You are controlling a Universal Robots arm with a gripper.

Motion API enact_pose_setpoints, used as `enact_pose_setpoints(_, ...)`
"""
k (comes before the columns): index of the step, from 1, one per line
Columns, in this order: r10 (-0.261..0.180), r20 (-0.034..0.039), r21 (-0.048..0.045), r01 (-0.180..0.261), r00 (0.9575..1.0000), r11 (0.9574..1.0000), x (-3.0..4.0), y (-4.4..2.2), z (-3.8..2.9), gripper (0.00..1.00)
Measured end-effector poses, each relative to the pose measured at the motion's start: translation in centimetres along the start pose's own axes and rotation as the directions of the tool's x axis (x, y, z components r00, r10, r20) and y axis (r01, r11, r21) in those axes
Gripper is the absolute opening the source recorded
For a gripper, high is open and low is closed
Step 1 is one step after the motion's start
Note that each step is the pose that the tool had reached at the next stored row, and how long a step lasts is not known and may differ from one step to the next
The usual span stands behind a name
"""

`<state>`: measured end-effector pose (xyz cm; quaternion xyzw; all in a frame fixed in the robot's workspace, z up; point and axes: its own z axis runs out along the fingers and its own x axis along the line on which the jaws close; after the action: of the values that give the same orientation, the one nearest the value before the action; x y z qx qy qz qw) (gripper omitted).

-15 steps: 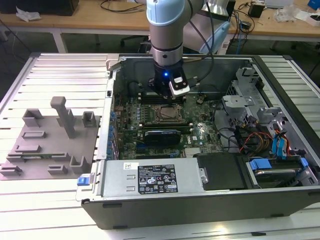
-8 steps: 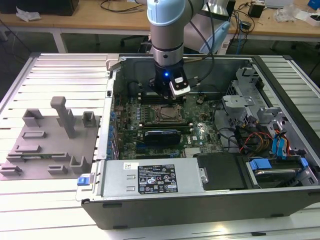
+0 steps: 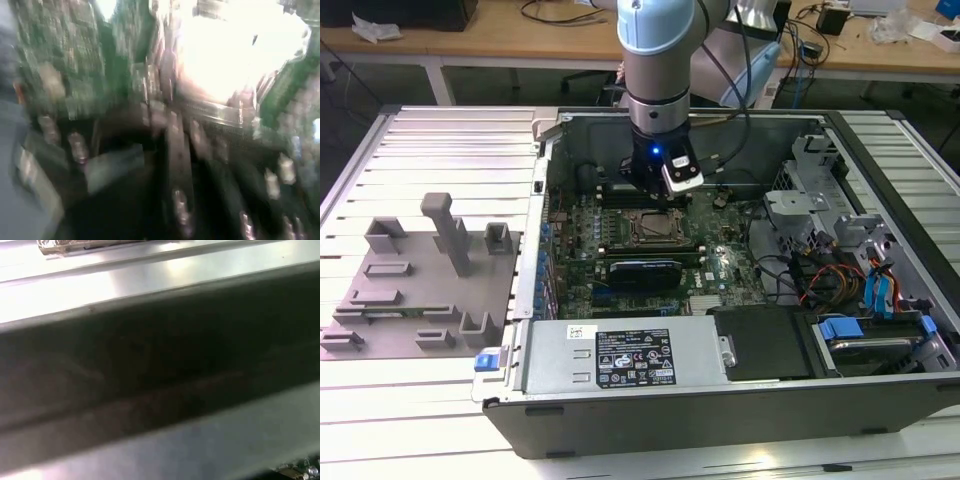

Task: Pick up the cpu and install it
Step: 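Install the first cpu locking lever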

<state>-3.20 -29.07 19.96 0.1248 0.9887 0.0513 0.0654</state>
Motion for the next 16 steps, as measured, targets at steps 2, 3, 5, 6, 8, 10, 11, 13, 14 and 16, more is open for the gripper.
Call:
enact_pose_setpoints(2, 0.0, 0.0001, 0.0006, 0.0, 1.0, 1.0, -0.05, 0.0, -0.01, 0.11)
enact_pose_setpoints(3, 0.0, 0.0, 0.0005, 0.0, 1.0, 1.0, -0.05, 0.0, -0.01, 0.11)
enact_pose_setpoints(5, 0.0, 0.0, 0.0005, 0.0, 1.0, 1.0, -0.06, 0.0, -0.03, 0.11)
enact_pose_setpoints(6, 0.0, 0.0, 0.0002, 0.0, 1.0, 1.0, -0.08, 0.02, -0.15, 0.11)
enact_pose_setpoints(8, 0.0, 0.0001, 0.0003, 0.0, 1.0, 1.0, -0.12, 0.07, -0.53, 0.11)
enact_pose_setpoints(10, 0.0, 0.0001, 0.0003, 0.0, 1.0, 1.0, -0.2, 0.15, -1.23, 0.11)
enact_pose_setpoints(11, 0.0, 0.0002, 0.0011, 0.0, 1.0, 1.0, -0.32, 0.26, -2.21, 0.11)
enact_pose_setpoints(13, 0.0, 0.0007, 0.0028, 0.0, 1.0, 1.0, -0.45, 0.39, -3.24, 0.11)
enact_pose_setpoints(14, 0.0, 0.0009, 0.0042, 0.0, 1.0, 1.0, -0.5, 0.45, -3.77, 0.11)
enact_pose_setpoints(16, -0.001, 0.0017, 0.0067, 0.001, 1.0, 1.0, -0.59, 0.54, -4.47, 0.11)
